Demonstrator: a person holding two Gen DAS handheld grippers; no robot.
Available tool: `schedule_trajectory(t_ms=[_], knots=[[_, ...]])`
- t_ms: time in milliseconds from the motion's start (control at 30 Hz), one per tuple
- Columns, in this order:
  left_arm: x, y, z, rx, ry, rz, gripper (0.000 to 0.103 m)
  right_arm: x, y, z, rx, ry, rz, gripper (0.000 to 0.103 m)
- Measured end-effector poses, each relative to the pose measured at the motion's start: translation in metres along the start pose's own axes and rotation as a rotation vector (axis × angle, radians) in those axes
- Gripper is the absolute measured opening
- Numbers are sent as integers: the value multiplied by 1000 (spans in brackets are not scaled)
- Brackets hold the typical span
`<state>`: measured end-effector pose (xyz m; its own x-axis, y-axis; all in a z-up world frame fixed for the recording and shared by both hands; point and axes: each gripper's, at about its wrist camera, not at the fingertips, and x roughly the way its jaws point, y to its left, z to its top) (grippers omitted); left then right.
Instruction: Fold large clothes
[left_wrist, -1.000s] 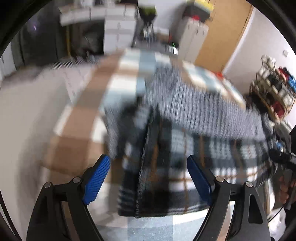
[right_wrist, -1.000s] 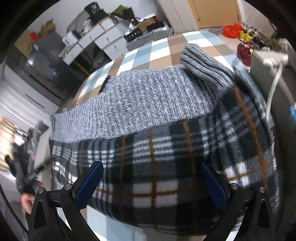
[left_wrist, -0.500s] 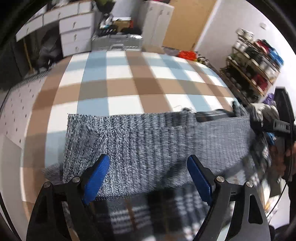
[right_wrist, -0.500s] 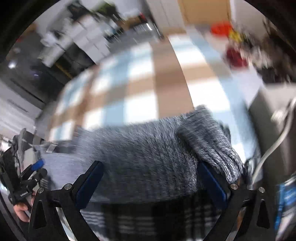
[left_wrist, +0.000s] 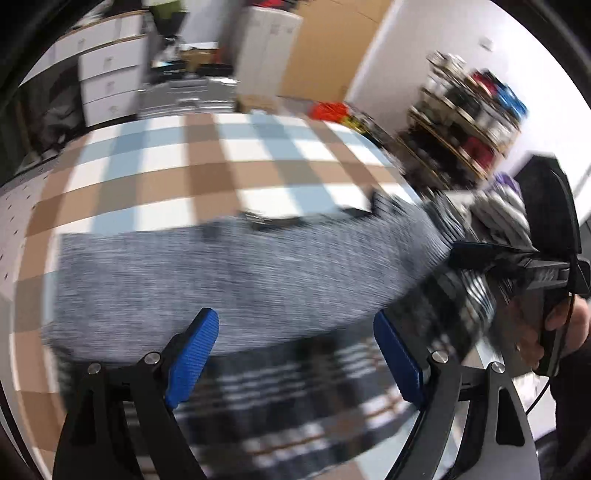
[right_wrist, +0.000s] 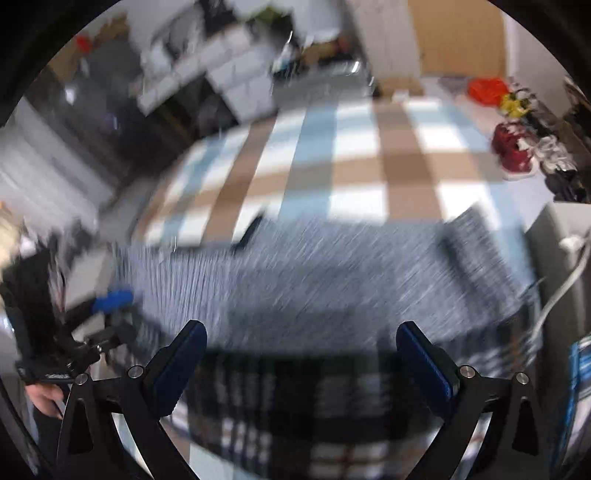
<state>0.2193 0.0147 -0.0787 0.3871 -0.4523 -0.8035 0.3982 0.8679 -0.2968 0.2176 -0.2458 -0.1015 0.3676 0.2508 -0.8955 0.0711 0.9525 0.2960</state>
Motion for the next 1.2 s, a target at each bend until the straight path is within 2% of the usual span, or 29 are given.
schedule_trajectory(t_ms=[67, 133, 233, 367, 433, 533, 600, 767, 867, 933, 1033, 1200], knots=[[21, -8, -3, 8, 53, 7, 83, 22, 11, -6, -5, 80, -64, 103], [40, -5, -10, 2, 75, 64, 83, 37, 17, -11, -24, 101, -129, 103], [46, -10, -17, 47, 41, 111, 84, 52, 27, -16, -93, 70, -211, 103], [44, -3, -12, -18, 42, 86, 85, 51, 24, -22, -82, 32, -207, 103], [40, -6, -14, -4, 33, 93, 85, 40, 20, -25, -70, 14, -158, 103], [33, -15, -18, 48, 22, 120, 85, -7, -2, -53, 65, -102, 69, 103], [33, -18, -19, 56, 16, 122, 85, -31, -16, -76, 149, -165, 179, 103], [24, -33, -18, 82, -13, 70, 85, -63, -56, -141, 335, -272, 337, 103], [27, -45, -20, 108, -8, 67, 85, -62, -80, -160, 478, -309, 384, 103], [32, -52, -23, 128, 0, 92, 85, -53, -94, -161, 554, -289, 376, 103], [42, -58, -27, 147, 28, 99, 85, -37, -104, -154, 619, -238, 364, 103], [46, -58, -28, 147, 36, 111, 85, -29, -111, -148, 711, -238, 355, 103]])
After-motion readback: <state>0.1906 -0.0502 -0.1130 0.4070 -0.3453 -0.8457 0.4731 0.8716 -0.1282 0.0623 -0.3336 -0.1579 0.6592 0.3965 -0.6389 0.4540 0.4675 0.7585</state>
